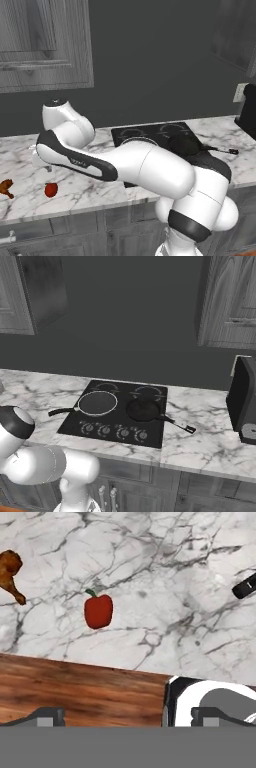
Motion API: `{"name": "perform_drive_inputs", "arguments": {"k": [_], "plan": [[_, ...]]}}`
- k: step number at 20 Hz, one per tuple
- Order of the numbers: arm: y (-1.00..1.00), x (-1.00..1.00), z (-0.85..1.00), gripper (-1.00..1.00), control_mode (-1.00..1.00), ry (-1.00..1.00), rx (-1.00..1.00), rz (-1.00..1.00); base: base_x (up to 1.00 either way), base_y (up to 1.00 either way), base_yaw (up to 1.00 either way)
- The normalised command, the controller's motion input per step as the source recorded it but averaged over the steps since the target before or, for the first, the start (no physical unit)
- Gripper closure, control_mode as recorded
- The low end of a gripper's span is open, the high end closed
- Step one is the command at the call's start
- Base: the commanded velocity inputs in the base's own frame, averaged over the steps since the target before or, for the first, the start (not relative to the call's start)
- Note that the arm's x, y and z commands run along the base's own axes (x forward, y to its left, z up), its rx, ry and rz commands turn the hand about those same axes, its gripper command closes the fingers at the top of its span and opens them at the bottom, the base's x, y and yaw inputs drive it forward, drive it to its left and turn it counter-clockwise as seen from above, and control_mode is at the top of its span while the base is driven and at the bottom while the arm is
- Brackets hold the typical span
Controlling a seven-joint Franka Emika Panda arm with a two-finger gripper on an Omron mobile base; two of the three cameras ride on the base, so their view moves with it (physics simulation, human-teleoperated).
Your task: Place both pans onto different burners. Then place the bell pepper and the chicken drumstick on different pans.
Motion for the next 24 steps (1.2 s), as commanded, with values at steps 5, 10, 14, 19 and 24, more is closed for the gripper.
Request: {"name": "perform_drive_inputs", "arguments": {"k": [5, 10, 14, 19, 24], "plan": [[0.0, 0.18, -0.35, -1.0, -1.0, 0.0, 0.09, -0.02, 0.0, 0.0, 0.0], [0.0, 0.25, -0.49, -1.0, -1.0, 0.0, 0.01, -0.03, 0.0, 0.0, 0.0], [0.09, 0.29, -0.42, -1.0, -1.0, 0.0, 0.0, -0.02, 0.0, 0.0, 0.0], [0.16, 0.27, -0.2, -1.0, -1.0, 0.0, 0.0, 0.0, 0.0, 0.0, 0.0], [0.3, 0.13, -0.13, -1.0, -1.0, 0.0, 0.0, 0.0, 0.0, 0.0, 0.0]]}}
